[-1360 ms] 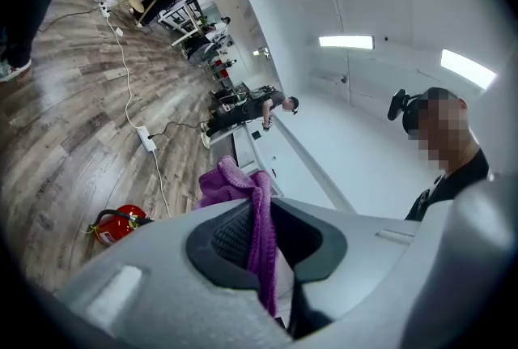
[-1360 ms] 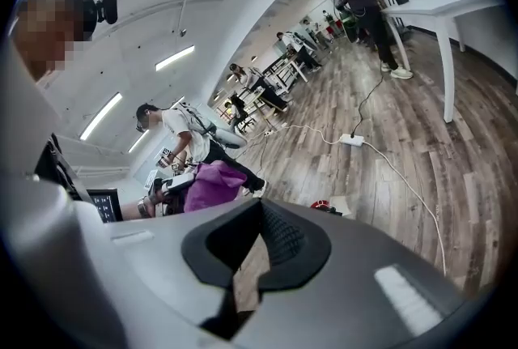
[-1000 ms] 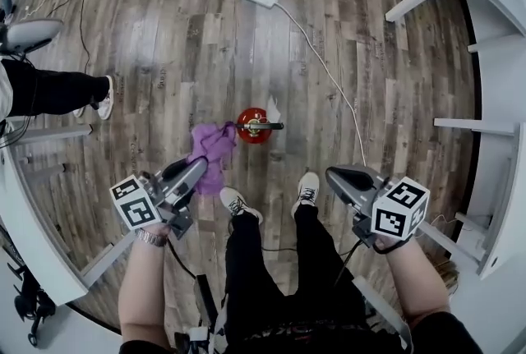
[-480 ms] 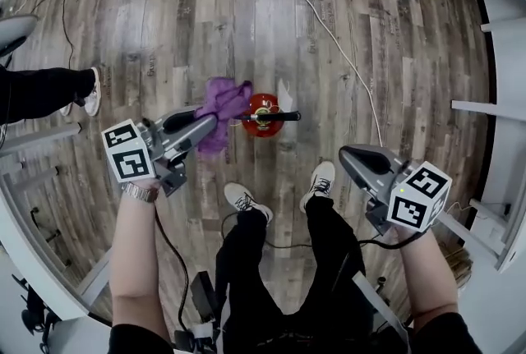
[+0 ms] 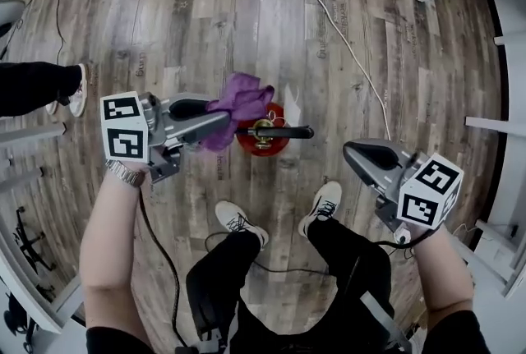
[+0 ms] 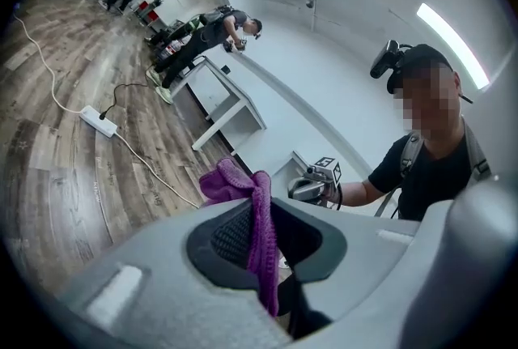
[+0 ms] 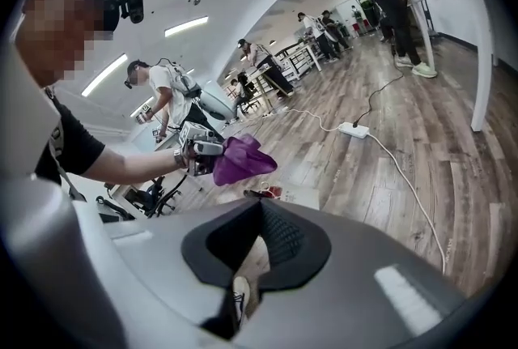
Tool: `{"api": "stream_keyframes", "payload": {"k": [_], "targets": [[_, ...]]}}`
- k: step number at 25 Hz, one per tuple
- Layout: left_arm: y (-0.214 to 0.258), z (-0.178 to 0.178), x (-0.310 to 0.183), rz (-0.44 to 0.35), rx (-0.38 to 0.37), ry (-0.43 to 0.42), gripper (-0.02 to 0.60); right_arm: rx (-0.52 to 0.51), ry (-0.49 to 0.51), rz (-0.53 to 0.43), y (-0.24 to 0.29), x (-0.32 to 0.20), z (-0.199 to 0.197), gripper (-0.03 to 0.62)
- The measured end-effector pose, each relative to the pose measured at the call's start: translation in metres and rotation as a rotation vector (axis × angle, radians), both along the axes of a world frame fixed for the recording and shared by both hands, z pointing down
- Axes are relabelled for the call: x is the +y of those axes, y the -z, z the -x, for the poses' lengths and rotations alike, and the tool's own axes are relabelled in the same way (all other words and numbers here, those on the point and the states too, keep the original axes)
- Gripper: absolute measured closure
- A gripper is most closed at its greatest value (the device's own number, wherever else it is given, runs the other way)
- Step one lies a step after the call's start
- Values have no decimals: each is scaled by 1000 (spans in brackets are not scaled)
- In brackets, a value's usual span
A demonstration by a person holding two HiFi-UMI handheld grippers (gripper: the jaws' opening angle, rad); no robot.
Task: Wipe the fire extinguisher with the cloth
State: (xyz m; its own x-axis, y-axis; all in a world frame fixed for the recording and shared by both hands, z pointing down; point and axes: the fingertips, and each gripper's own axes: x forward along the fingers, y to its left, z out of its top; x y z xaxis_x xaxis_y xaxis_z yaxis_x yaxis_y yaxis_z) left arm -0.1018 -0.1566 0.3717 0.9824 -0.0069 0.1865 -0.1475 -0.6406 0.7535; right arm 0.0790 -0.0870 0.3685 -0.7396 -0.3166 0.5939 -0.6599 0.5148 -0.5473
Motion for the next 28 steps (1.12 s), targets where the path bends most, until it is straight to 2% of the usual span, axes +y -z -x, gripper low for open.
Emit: {"api": "stream_keyframes", "payload": {"k": [8,13,16,20,22,28], "targets": [[-69,-14,-12,-60,-40,-139,534,35,119,-77,-61,-30,2,589],[-110,-21,-8,-89,-70,-250,534,47,148,-157,-112,-54,3,589],[-125,-23,-17,-80,-34,-219,534,49,163,-195,-135,-63,1,589],[-168,-20,-24,-62,-69,-190,534,45,150,-226,-160,-75,-4,589],[-196,-20,-23,-27,-86,-177,534,39,139,-241,-168,-78,-3,589],[-266,-20,-21,84,-62,-108,534,22,97,-256,-174,-77,-3,589]]}}
